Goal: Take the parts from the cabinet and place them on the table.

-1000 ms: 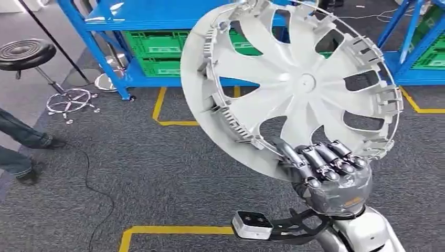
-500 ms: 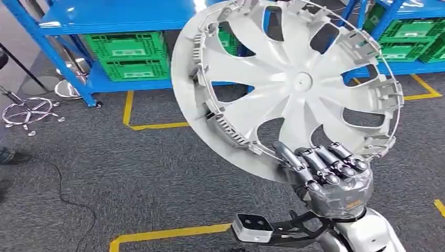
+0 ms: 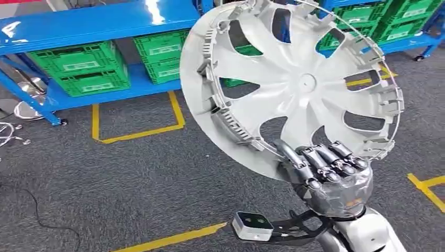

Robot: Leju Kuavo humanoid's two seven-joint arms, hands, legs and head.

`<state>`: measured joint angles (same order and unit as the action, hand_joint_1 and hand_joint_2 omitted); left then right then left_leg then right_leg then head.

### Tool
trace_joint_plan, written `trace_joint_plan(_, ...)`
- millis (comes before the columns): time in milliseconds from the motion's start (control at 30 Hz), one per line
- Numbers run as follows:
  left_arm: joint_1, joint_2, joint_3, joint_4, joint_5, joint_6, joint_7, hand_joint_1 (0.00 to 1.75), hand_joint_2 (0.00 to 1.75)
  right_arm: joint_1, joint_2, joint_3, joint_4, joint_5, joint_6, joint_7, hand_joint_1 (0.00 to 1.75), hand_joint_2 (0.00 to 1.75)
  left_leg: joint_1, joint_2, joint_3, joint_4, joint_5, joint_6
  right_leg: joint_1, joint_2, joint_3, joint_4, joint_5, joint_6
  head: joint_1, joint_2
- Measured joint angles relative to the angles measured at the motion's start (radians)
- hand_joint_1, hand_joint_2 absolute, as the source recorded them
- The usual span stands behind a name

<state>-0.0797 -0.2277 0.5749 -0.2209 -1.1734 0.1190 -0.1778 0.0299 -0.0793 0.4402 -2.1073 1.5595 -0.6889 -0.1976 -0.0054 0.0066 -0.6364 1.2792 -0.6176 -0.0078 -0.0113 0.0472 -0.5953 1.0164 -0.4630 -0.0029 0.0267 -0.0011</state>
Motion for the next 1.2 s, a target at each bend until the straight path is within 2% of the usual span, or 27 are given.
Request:
trace_joint_plan(67, 0.003, 0.000, 0.000, 0.000, -0.002, 0.000, 0.000, 0.00, 1.75, 0.001, 0.000, 0.000, 0.000, 0.000, 0.000, -0.002, 1.75, 1.75, 0.000, -0.020, 0.061, -0.143, 0.094, 0.011, 0.000, 0.028, 0.002, 0.000, 0.002, 0.003, 0.000, 0.000)
trace_joint_plan(100, 0.007, 0.000, 0.000, 0.000, -0.002, 0.000, 0.000, 0.00, 1.75, 0.001, 0.000, 0.000, 0.000, 0.000, 0.000, -0.002, 1.75, 1.75, 0.001, -0.071, 0.091, -0.223, 0.134, 0.019, -0.002, 0.040, 0.000, 0.000, 0.004, 0.006, 0.000, 0.000)
trace_joint_plan(133, 0.010, 0.002, 0.000, 0.000, -0.003, 0.001, 0.000, 0.00, 1.75, 0.000, 0.000, 0.000, 0.000, 0.000, 0.000, -0.003, 1.75, 1.75, 0.006, -0.124, 0.095, -0.242, 0.127, 0.025, 0.001, 0.051, -0.007, 0.002, 0.008, 0.013, 0.002, 0.000)
trace_joint_plan(233, 0.008, 0.001, 0.000, 0.000, -0.003, 0.002, 0.000, 0.00, 1.75, 0.003, 0.000, 0.000, -0.001, 0.000, 0.000, -0.004, 1.75, 1.75, -0.001, -0.088, 0.102, -0.268, 0.114, 0.030, -0.012, 0.085, -0.030, 0.001, 0.022, 0.034, -0.003, 0.000)
trace_joint_plan(267, 0.008, -0.002, 0.000, 0.000, -0.003, 0.002, 0.000, 0.00, 1.75, 0.005, 0.000, 0.000, -0.002, 0.000, 0.000, -0.003, 1.75, 1.75, 0.008, -0.072, 0.104, -0.281, 0.121, 0.032, -0.005, 0.094, -0.033, -0.003, 0.027, 0.043, -0.001, 0.000)
trace_joint_plan(300, 0.008, 0.000, 0.000, 0.000, -0.004, 0.003, 0.000, 0.00, 1.75, 0.010, 0.000, 0.000, -0.001, 0.000, 0.000, -0.002, 1.75, 1.75, 0.010, -0.055, 0.109, -0.292, 0.127, 0.034, -0.003, 0.041, -0.046, 0.010, 0.013, 0.044, -0.002, 0.000)
trace_joint_plan(333, 0.011, -0.002, 0.000, 0.000, -0.005, 0.003, 0.000, 0.00, 1.75, 0.006, 0.000, 0.001, 0.000, 0.000, 0.000, -0.002, 1.75, 1.75, 0.009, -0.042, 0.110, -0.293, 0.129, 0.038, -0.001, -0.008, -0.064, 0.051, -0.018, 0.050, 0.010, 0.000)
trace_joint_plan(400, 0.015, 0.000, 0.000, 0.000, -0.004, 0.003, 0.000, 0.00, 1.75, 0.005, 0.000, 0.005, 0.000, 0.000, 0.000, -0.002, 1.75, 1.75, 0.006, -0.010, 0.109, -0.292, 0.127, 0.041, -0.003, -0.039, -0.132, 0.202, -0.092, 0.060, 0.010, 0.000)
trace_joint_plan(433, 0.015, 0.001, 0.000, 0.000, -0.004, 0.003, 0.000, 0.00, 1.75, 0.005, 0.000, 0.006, 0.000, 0.000, 0.000, -0.002, 1.75, 1.75, 0.006, 0.004, 0.109, -0.291, 0.127, 0.041, -0.003, -0.042, -0.162, 0.269, -0.115, 0.064, 0.011, 0.000)
trace_joint_plan(467, 0.015, 0.003, 0.000, 0.000, -0.004, 0.002, 0.000, 0.00, 1.75, 0.005, 0.000, 0.007, 0.000, 0.000, 0.000, -0.001, 1.75, 1.75, 0.005, 0.021, 0.110, -0.291, 0.126, 0.042, -0.004, -0.043, -0.174, 0.300, -0.115, 0.066, 0.011, 0.000)
trace_joint_plan(533, 0.015, 0.004, 0.000, 0.000, -0.004, 0.002, -0.003, 0.00, 1.75, 0.005, 0.000, 0.010, 0.004, 0.000, 0.000, 0.003, 1.75, 1.75, 0.004, 0.046, 0.113, -0.290, 0.122, 0.040, -0.004, -0.051, -0.128, 0.224, -0.063, 0.065, 0.011, 0.000)
trace_joint_plan(567, 0.015, 0.004, 0.000, 0.000, -0.004, 0.002, -0.004, 0.00, 1.75, 0.005, 0.000, 0.011, 0.006, 0.000, 0.000, 0.006, 1.75, 1.75, 0.004, 0.058, 0.117, -0.290, 0.118, 0.037, -0.003, -0.064, -0.072, 0.125, -0.019, 0.062, 0.011, 0.000)
trace_joint_plan(600, 0.016, 0.005, 0.000, 0.000, -0.004, 0.002, -0.005, 0.00, 1.75, 0.004, 0.000, 0.014, 0.006, 0.000, 0.000, 0.008, 1.75, 1.75, 0.002, 0.067, 0.121, -0.288, 0.114, 0.033, 0.000, -0.101, -0.018, 0.032, 0.012, 0.058, 0.011, 0.000)
trace_joint_plan(633, 0.016, 0.006, 0.000, 0.000, -0.003, 0.002, -0.006, 0.00, 1.75, 0.001, 0.000, 0.018, 0.009, 0.000, 0.000, 0.008, 1.75, 1.75, -0.007, 0.075, 0.121, -0.287, 0.110, 0.028, 0.014, -0.145, 0.006, 0.001, -0.011, 0.051, 0.012, 0.000)
trace_joint_plan(667, 0.018, 0.007, 0.000, 0.000, -0.003, 0.002, -0.006, 0.00, 1.75, -0.001, 0.000, 0.022, 0.009, 0.000, 0.000, 0.008, 1.75, 1.75, -0.010, 0.083, 0.120, -0.281, 0.108, 0.024, 0.010, -0.126, 0.005, -0.004, -0.002, 0.034, 0.009, 0.000)
trace_joint_plan(767, 0.016, 0.010, 0.000, 0.000, -0.003, 0.002, -0.007, 0.00, 1.75, -0.001, 0.000, 0.026, 0.010, 0.000, 0.000, 0.011, 1.75, 1.75, -0.010, 0.111, 0.124, -0.281, 0.106, 0.016, 0.012, -0.096, -0.004, -0.002, -0.001, 0.018, 0.011, 0.000)
trace_joint_plan(800, 0.015, 0.010, 0.000, 0.000, -0.003, 0.002, -0.007, 0.00, 1.75, 0.000, 0.000, 0.026, 0.010, 0.000, 0.000, 0.011, 1.75, 1.75, -0.006, 0.087, 0.123, -0.275, 0.090, 0.005, 0.004, -0.086, 0.000, -0.008, 0.004, 0.009, 0.012, 0.000)
trace_joint_plan(833, 0.015, 0.010, 0.000, 0.000, -0.003, 0.002, -0.008, 0.00, 1.75, -0.002, 0.000, 0.027, 0.011, 0.000, 0.000, 0.011, 1.75, 1.75, -0.002, 0.035, 0.111, -0.240, 0.064, 0.000, 0.002, -0.075, -0.001, -0.008, 0.004, 0.004, 0.006, 0.000)
trace_joint_plan(867, 0.017, 0.010, 0.000, 0.000, -0.002, 0.001, -0.010, 0.00, 1.75, -0.003, 0.000, 0.029, 0.012, 0.000, 0.000, 0.011, 1.75, 1.75, 0.001, 0.013, 0.083, -0.174, 0.025, -0.002, 0.002, -0.065, -0.003, -0.008, 0.005, 0.001, 0.006, 0.000)
trace_joint_plan(933, 0.010, 0.011, 0.001, 0.000, 0.002, 0.000, -0.014, 0.00, 1.75, -0.003, 0.000, 0.033, 0.015, 0.000, 0.000, 0.011, 1.75, 1.75, 0.003, 0.001, 0.017, -0.016, -0.044, -0.005, 0.002, -0.043, -0.003, -0.008, 0.006, -0.001, 0.006, 0.000)
trace_joint_plan(967, 0.006, 0.013, 0.001, 0.000, 0.002, -0.002, -0.014, 0.00, 1.75, -0.003, 0.000, 0.034, 0.016, 0.000, 0.000, 0.012, 1.75, 1.75, 0.003, 0.000, 0.000, 0.029, -0.051, -0.006, 0.002, -0.029, -0.003, -0.007, 0.006, -0.002, 0.005, 0.000)
trace_joint_plan(1033, 0.006, 0.013, 0.001, 0.000, 0.002, -0.002, -0.014, 0.00, 1.75, -0.002, 0.000, 0.035, 0.019, 0.000, 0.000, 0.016, 1.75, 1.75, 0.004, -0.002, 0.026, -0.023, 0.009, -0.003, 0.002, 0.001, -0.003, -0.004, 0.008, -0.001, 0.005, 0.000)
trace_joint_plan(1067, 0.008, 0.013, 0.001, 0.000, 0.001, -0.002, -0.014, 0.00, 1.75, -0.002, 0.000, 0.037, 0.019, 0.000, 0.000, 0.017, 1.75, 1.75, 0.006, -0.006, 0.060, -0.101, 0.057, -0.001, 0.002, 0.017, -0.002, -0.002, 0.008, 0.000, 0.006, 0.000)
trace_joint_plan(1100, 0.011, 0.014, 0.001, 0.000, 0.000, -0.002, -0.014, 0.00, 1.75, -0.003, 0.000, 0.039, 0.020, 0.000, 0.000, 0.018, 1.75, 1.75, 0.009, -0.029, 0.096, -0.188, 0.105, 0.002, 0.002, 0.030, -0.001, -0.001, 0.008, 0.001, 0.006, 0.000)
trace_joint_plan(1133, 0.015, 0.015, 0.001, 0.001, 0.000, -0.002, -0.014, 0.00, 1.75, -0.004, 0.000, 0.042, 0.020, 0.000, 0.000, 0.020, 1.75, 1.75, 0.014, -0.092, 0.119, -0.233, 0.106, 0.006, 0.000, 0.041, -0.008, -0.001, 0.011, 0.005, 0.007, 0.000)
trace_joint_plan(1167, 0.019, 0.015, 0.001, 0.002, 0.000, -0.002, -0.015, 0.00, 1.75, -0.013, 0.000, 0.045, 0.023, 0.000, 0.000, 0.023, 1.75, 1.75, 0.016, -0.105, 0.115, -0.250, 0.112, 0.007, 0.003, 0.055, -0.013, 0.008, 0.015, 0.013, 0.009, 0.000)
trace_joint_plan(1200, 0.017, 0.015, 0.001, 0.002, 0.001, -0.002, -0.015, 0.00, 1.75, -0.015, 0.000, 0.046, 0.024, 0.000, 0.000, 0.024, 1.75, 1.75, 0.012, -0.093, 0.121, -0.263, 0.097, 0.008, -0.001, 0.064, -0.025, 0.007, 0.021, 0.021, 0.005, 0.000)
